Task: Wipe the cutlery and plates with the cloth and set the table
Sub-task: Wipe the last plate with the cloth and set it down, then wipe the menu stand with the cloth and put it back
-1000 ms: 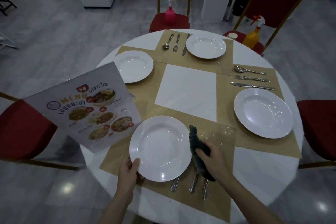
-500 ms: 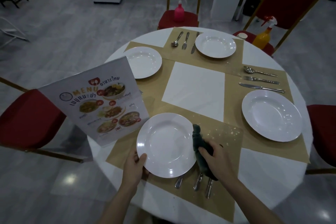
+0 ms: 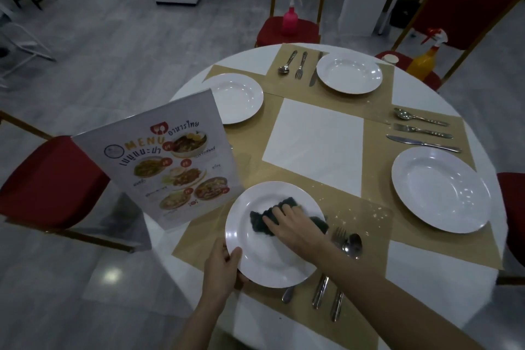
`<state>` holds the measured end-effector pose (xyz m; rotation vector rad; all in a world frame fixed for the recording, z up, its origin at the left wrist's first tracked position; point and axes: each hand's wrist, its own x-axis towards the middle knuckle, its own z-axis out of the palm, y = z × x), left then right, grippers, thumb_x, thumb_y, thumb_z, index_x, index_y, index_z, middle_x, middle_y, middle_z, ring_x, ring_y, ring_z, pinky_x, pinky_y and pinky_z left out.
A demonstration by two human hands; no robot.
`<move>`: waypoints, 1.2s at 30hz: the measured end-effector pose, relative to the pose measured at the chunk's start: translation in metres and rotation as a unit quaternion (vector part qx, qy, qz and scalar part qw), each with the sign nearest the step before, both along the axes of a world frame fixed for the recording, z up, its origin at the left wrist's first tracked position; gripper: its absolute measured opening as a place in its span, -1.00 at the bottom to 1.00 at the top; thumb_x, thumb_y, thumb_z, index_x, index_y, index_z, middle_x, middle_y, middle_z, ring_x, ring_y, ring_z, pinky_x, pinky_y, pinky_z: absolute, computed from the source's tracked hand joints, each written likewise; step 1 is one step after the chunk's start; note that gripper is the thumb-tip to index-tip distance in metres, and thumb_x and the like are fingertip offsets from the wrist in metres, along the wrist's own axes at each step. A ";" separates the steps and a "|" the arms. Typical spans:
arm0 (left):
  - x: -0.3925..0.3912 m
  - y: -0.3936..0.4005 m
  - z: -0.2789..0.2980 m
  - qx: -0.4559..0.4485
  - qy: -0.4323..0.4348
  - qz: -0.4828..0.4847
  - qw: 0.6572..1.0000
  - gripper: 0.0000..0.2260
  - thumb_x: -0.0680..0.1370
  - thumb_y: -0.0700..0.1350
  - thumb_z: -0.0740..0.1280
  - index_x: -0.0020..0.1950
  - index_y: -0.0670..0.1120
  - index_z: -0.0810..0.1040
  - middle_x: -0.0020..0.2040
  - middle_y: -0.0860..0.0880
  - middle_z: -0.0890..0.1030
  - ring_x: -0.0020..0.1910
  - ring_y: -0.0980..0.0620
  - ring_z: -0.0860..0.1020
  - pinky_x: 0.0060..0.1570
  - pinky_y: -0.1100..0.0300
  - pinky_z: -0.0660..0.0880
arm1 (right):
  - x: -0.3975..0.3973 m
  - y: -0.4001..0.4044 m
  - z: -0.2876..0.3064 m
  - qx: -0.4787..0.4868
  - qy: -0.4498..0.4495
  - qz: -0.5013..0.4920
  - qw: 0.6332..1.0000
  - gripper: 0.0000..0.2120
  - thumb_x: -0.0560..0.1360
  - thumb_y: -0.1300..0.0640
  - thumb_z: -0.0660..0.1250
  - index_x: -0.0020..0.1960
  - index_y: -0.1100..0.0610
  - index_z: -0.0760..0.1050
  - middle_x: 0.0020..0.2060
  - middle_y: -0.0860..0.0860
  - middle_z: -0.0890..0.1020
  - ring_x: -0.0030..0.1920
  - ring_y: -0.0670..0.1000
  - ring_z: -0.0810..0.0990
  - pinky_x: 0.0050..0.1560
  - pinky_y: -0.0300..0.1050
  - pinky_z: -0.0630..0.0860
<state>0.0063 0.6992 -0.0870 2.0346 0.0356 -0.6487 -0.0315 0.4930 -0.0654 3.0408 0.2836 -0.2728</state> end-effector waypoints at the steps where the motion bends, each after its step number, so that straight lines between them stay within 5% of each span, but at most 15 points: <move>1: 0.000 0.000 -0.001 0.006 -0.003 0.000 1.000 -0.95 0.58 -0.09 0.29 0.02 0.01 0.45 -0.07 -0.02 0.62 -0.08 -0.01 0.60 -0.09 -0.01 0.59 | 0.001 -0.006 0.001 -0.021 0.000 -0.002 1.000 -0.64 0.48 0.18 0.36 0.26 0.16 0.44 0.02 0.14 0.54 -0.06 0.13 0.54 -0.04 0.04 0.53; 7: -0.003 -0.004 -0.003 -0.006 -0.010 0.017 1.000 -0.96 0.58 -0.10 0.29 0.00 -0.01 0.46 -0.11 -0.01 0.62 -0.11 0.00 0.59 -0.10 0.02 0.58 | -0.003 -0.025 0.012 -0.093 0.018 -0.085 0.992 -0.76 0.54 0.29 0.16 0.20 0.20 0.39 0.04 0.16 0.49 -0.03 0.13 0.48 -0.04 -0.01 0.44; 11: -0.002 -0.006 -0.003 0.007 -0.024 0.016 1.000 -0.94 0.57 -0.10 0.29 -0.09 -0.04 0.44 -0.19 -0.08 0.58 -0.18 -0.07 0.56 -0.21 0.02 0.54 | -0.017 -0.003 0.010 -0.041 0.059 -0.202 0.977 -0.74 0.57 0.36 0.07 0.22 0.27 0.38 0.11 0.16 0.46 0.06 0.11 0.47 0.02 -0.06 0.43; 16: -0.003 -0.006 0.000 0.010 -0.020 0.017 1.000 -0.98 0.58 -0.10 0.29 -0.03 0.00 0.47 -0.13 -0.09 0.60 -0.12 -0.06 0.58 -0.10 -0.02 0.58 | -0.037 0.020 0.000 0.111 0.096 -0.215 0.966 -0.44 0.54 0.32 0.22 0.50 0.22 0.15 0.27 0.17 0.35 0.23 0.14 0.39 0.19 -0.04 0.44; 20: -0.003 -0.008 0.003 0.000 -0.009 0.018 1.000 -0.95 0.58 -0.11 0.29 0.02 0.02 0.47 -0.09 0.02 0.62 -0.09 0.05 0.59 -0.15 0.11 0.58 | -0.025 0.012 -0.005 0.092 0.036 -0.196 0.976 -0.40 0.56 0.34 0.16 0.55 0.22 0.04 0.29 0.19 0.34 0.24 0.15 0.37 0.25 -0.03 0.38; 24: -0.004 -0.011 0.006 0.011 -0.011 0.018 1.000 -0.92 0.58 -0.12 0.29 0.06 0.00 0.46 -0.08 0.12 0.58 -0.11 0.18 0.55 -0.29 0.37 0.42 | -0.018 -0.007 0.000 0.063 0.016 -0.240 0.969 -0.43 0.56 0.34 0.15 0.53 0.16 0.13 0.25 0.16 0.40 0.18 0.12 0.41 0.16 -0.08 0.43; 29: 0.001 -0.008 0.008 0.051 -0.017 -0.017 0.998 -0.98 0.57 -0.10 0.30 -0.04 -0.03 0.48 -0.16 0.06 0.58 -0.18 0.10 0.55 -0.28 0.29 0.47 | -0.033 0.001 0.001 0.098 0.065 -0.240 0.964 -0.45 0.56 0.28 0.18 0.52 0.11 0.16 0.26 0.13 0.39 0.23 0.10 0.40 0.15 -0.11 0.43; 36: 0.031 0.020 0.057 0.075 -0.168 -0.001 0.983 -0.81 0.58 -0.05 0.26 -0.23 0.00 0.41 -0.30 0.06 0.53 -0.30 0.08 0.52 -0.31 0.17 0.49 | -0.036 0.010 0.050 0.331 -0.094 -0.379 0.859 -0.70 0.50 0.25 0.31 0.20 0.05 0.54 -0.04 -0.02 0.60 -0.05 -0.02 0.56 -0.16 -0.26 0.36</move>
